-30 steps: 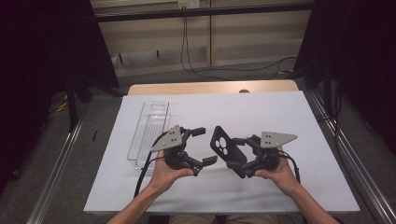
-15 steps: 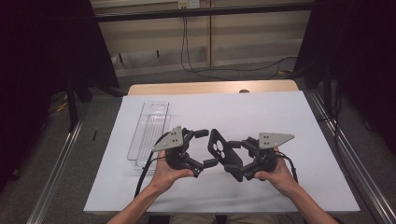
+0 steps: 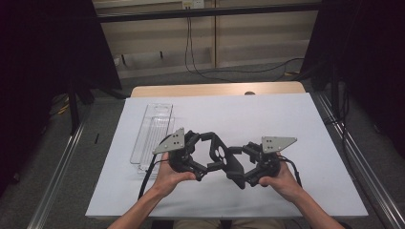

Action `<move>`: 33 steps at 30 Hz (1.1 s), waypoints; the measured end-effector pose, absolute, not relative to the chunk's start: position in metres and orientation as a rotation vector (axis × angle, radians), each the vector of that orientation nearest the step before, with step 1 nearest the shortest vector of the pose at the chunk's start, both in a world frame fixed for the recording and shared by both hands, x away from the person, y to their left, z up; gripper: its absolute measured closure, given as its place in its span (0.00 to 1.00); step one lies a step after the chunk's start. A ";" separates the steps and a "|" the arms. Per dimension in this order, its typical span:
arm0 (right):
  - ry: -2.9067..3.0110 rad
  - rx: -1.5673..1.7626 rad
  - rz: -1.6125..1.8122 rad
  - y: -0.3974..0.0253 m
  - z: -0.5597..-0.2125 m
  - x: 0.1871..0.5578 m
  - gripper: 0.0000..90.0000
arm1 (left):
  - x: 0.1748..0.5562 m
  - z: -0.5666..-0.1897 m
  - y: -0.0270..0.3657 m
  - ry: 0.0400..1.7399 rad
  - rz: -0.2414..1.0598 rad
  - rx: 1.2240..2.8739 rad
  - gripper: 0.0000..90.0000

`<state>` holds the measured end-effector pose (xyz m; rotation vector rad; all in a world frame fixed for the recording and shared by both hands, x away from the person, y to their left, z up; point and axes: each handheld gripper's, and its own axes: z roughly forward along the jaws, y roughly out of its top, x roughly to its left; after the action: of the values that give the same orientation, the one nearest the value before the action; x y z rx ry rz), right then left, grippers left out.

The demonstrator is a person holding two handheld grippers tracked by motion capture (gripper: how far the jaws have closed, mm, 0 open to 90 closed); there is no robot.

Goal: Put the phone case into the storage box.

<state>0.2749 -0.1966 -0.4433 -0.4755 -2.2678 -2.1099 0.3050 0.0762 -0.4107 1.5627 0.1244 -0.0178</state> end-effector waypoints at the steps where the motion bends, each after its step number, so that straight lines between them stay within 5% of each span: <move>1: -2.256 -0.470 -2.111 -0.196 -0.443 0.275 0.16 | 0.305 -0.411 0.076 0.119 -0.015 1.563 0.05; 33: -2.271 -0.456 -2.048 -0.197 -0.449 0.278 0.15 | 0.307 -0.415 0.068 0.108 -0.078 1.600 0.14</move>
<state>0.2776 -0.1973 -0.4490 -0.4559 -2.2706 -2.0475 0.3073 0.0676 -0.4151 1.6003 0.1079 -0.0782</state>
